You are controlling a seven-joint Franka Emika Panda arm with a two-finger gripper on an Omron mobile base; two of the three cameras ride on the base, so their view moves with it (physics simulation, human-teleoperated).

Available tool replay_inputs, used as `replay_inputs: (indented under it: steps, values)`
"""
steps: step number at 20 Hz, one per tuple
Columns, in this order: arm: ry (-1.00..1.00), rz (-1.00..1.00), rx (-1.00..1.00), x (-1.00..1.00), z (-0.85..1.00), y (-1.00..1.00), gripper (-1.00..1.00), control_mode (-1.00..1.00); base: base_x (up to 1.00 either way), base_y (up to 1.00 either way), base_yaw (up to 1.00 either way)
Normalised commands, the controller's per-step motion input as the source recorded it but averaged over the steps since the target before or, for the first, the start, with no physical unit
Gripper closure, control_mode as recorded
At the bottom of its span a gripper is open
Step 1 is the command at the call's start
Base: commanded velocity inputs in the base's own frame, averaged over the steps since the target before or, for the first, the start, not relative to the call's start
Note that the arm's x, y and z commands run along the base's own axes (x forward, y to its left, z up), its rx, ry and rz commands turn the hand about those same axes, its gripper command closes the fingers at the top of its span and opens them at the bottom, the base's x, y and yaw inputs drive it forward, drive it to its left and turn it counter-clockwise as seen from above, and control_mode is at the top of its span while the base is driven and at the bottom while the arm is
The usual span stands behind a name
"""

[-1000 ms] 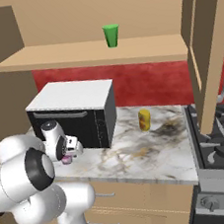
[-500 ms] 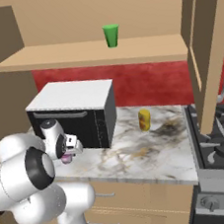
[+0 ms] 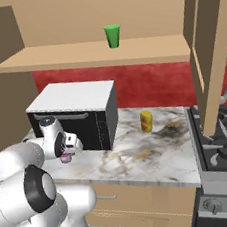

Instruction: Pick the jam and cereal from the counter and place them in the cabinets closest to them.

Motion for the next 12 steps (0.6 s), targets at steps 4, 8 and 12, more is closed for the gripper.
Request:
replay_inputs:
  steps: [4, 8, 12]
  values:
    - [0.00, -0.01, 0.01, -0.23, 0.34, -0.11, 1.00, -1.00, 0.00, 0.00, 0.00]
    - [0.00, -0.01, 0.01, -0.31, 0.34, -0.15, 1.00, -1.00, 0.00, 0.00, 0.00]
    - [0.00, -0.01, 0.00, -0.33, 0.34, -0.17, 1.00, -1.00, 0.00, 0.00, 0.00]
